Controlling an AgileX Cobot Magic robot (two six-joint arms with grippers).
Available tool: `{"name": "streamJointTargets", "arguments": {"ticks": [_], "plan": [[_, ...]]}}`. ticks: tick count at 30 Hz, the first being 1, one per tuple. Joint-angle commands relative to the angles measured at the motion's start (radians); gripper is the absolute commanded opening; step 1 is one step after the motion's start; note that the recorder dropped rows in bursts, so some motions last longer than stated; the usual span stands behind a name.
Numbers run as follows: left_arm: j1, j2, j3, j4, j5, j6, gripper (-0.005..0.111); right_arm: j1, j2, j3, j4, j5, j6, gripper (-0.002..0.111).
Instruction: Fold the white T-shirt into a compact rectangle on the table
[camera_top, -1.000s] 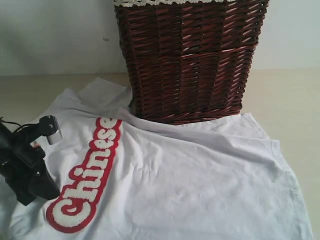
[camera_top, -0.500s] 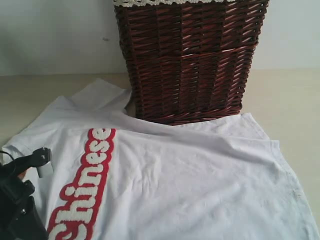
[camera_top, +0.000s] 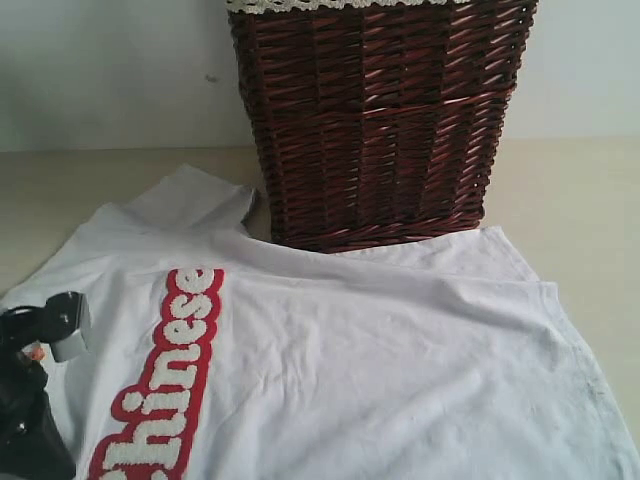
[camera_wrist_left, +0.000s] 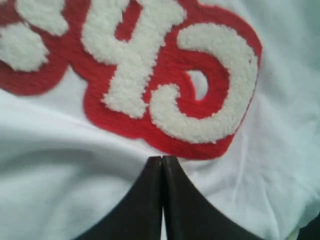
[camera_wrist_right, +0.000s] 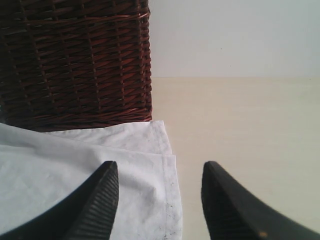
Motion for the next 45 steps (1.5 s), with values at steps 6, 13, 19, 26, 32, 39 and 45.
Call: {"name": "streamJointTargets", "arguments": {"ticks": [6,13,19,26,32,39,45], "plan": [[-0.016,-0.015,-0.058,-0.307,-0.004,0.255,0.0,-0.003,0.002,0.004,0.001,-0.009,-0.009,0.051],[-0.137,0.1,-0.099,-0.386,-0.011,0.298,0.0,-0.003,0.002,0.004,0.001,-0.009,-0.009,0.051],[-0.195,0.156,-0.097,-0.235,-0.012,0.292,0.0,-0.003,0.002,0.004,0.001,-0.009,-0.009,0.051],[-0.197,0.15,-0.079,-0.106,0.026,0.267,0.0,-0.003,0.002,0.004,0.001,-0.009,-0.009,0.051],[-0.197,0.15,-0.031,-0.033,0.055,0.267,0.0,-0.003,0.002,0.004,0.001,-0.009,-0.009,0.051],[-0.197,0.15,0.001,0.015,0.086,0.296,0.0,-0.003,0.002,0.004,0.001,-0.009,-0.009,0.051],[-0.197,0.092,-0.013,-0.077,0.069,0.288,0.0,-0.003,0.002,0.004,0.001,-0.009,-0.009,0.051]]}}
